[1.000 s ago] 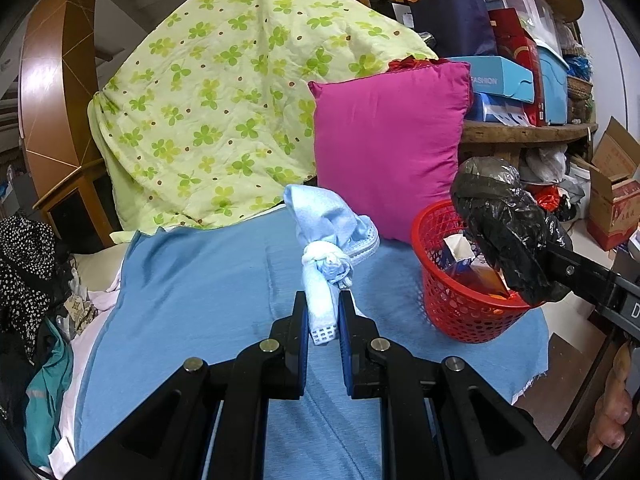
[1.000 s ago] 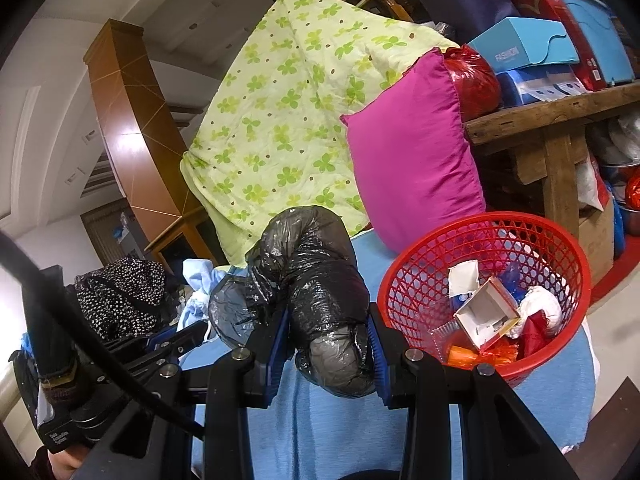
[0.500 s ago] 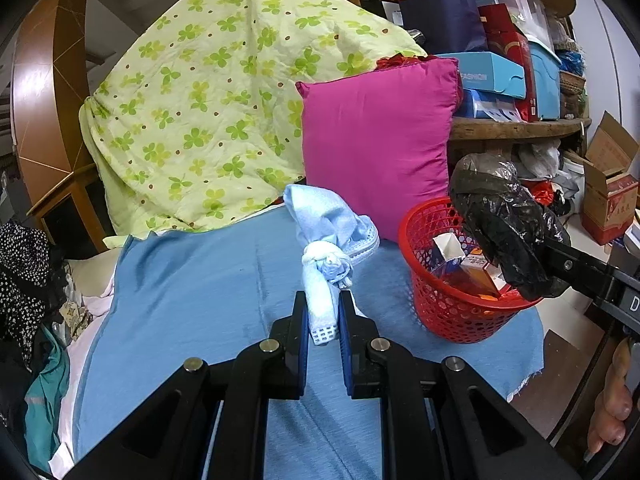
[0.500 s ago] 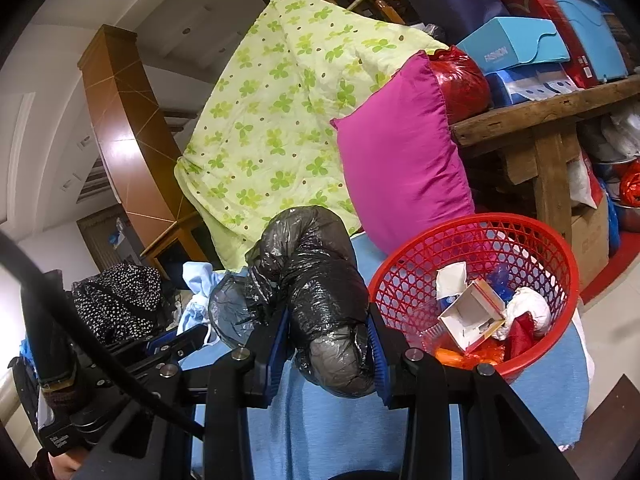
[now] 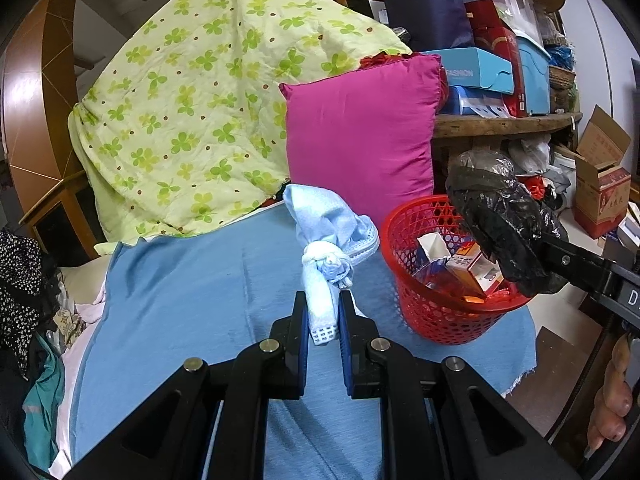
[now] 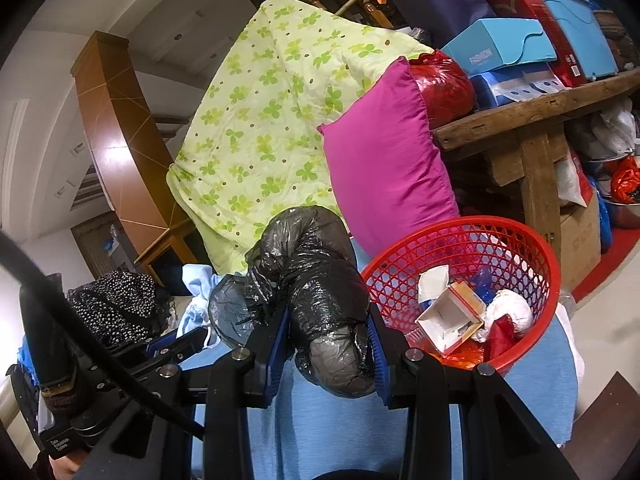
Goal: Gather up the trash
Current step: 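Bring the black bag with the right gripper while the left brings the blue cloth over the red basket, then lower both tools over the red basket and open both grippers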
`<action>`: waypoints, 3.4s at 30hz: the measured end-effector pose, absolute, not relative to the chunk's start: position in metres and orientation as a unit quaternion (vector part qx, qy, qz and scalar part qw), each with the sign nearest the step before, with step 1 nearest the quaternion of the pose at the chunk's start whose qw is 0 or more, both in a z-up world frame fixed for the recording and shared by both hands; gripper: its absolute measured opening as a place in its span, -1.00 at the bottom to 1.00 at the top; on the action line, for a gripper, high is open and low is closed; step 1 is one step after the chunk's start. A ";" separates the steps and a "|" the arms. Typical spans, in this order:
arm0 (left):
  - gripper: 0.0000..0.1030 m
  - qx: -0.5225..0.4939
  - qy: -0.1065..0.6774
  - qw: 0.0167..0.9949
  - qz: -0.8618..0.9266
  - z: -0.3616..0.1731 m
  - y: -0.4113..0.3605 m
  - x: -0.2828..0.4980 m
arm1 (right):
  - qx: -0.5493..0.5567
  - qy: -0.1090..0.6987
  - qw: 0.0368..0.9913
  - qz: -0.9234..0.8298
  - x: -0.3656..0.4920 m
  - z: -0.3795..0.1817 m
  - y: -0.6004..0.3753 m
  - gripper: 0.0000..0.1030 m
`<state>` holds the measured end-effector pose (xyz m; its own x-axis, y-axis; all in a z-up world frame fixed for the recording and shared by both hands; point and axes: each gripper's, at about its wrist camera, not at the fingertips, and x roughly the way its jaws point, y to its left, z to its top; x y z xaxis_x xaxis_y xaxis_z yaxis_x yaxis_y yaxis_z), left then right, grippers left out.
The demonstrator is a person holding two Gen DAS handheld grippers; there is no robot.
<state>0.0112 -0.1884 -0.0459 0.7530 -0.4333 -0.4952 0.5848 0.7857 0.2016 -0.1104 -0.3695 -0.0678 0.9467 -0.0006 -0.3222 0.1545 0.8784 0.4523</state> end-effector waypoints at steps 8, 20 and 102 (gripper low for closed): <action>-0.72 0.176 0.223 0.915 -0.287 -0.049 -0.197 0.009 | 0.249 0.156 0.955 -0.050 -0.117 -0.068 -0.374 -0.25; -0.72 0.185 0.225 0.908 -0.302 -0.052 -0.212 0.004 | 0.261 0.150 0.951 -0.069 -0.126 -0.071 -0.385 -0.25; -0.67 0.211 0.277 0.825 -0.445 -0.090 -0.355 0.070 | 0.339 0.140 0.898 -0.243 -0.061 -0.124 -0.513 -0.21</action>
<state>0.0702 -0.3545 -0.0897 0.4503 -0.6172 -0.6452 0.8513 0.5148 0.1017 -0.0607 -0.5133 -0.1237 0.8425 -0.3416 -0.4165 0.5315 0.6526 0.5400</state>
